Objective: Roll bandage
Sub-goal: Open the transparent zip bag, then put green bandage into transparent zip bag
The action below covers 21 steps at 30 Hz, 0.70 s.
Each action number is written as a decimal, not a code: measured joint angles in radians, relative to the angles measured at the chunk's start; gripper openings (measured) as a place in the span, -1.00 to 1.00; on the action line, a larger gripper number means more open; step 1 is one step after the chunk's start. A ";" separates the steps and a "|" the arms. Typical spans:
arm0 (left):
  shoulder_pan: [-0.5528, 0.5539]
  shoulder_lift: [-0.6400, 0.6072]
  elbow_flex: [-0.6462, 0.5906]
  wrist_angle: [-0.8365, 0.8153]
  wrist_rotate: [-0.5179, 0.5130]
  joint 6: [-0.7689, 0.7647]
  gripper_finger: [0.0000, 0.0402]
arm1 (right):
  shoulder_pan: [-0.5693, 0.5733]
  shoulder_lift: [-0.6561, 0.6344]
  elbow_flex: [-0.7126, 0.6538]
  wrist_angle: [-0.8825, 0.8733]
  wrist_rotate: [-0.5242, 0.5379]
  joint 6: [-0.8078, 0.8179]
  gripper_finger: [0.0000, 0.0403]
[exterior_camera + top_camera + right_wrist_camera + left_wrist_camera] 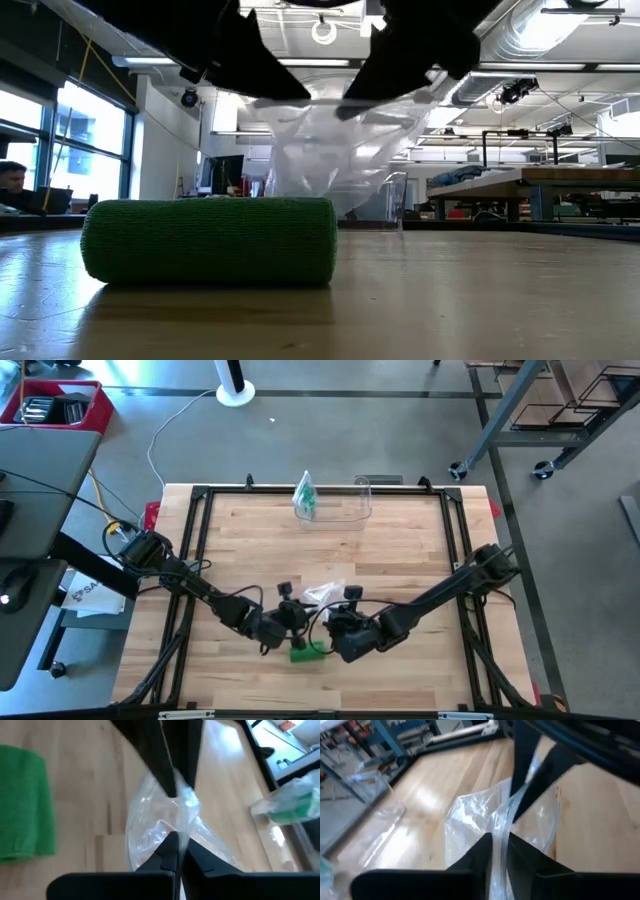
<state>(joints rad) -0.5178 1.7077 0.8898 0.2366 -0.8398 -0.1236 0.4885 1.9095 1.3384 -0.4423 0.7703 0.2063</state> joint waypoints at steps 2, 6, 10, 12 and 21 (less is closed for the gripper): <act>-0.003 0.000 0.000 -0.034 0.000 -0.038 -0.87 | 0.000 0.021 0.000 0.036 -0.005 -0.021 -0.99; -0.019 0.000 0.000 -0.107 -0.015 -0.101 -0.98 | 0.000 0.031 -0.001 0.060 -0.005 -0.056 -0.80; -0.053 0.000 0.000 -0.199 -0.061 -0.170 -0.99 | 0.002 -0.006 -0.001 0.058 -0.033 -0.049 -0.41; -0.072 0.000 0.000 -0.255 -0.088 -0.223 -0.99 | 0.003 -0.032 -0.001 0.070 -0.090 -0.048 -0.20; -0.123 0.000 0.057 -0.694 -0.140 -0.587 -1.00 | 0.004 -0.018 0.000 0.216 -0.580 -0.048 0.31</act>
<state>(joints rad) -0.6411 1.7077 0.9473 -0.4579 -0.9801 -0.7105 0.4927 1.8913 1.3384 -0.2262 0.1902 0.1588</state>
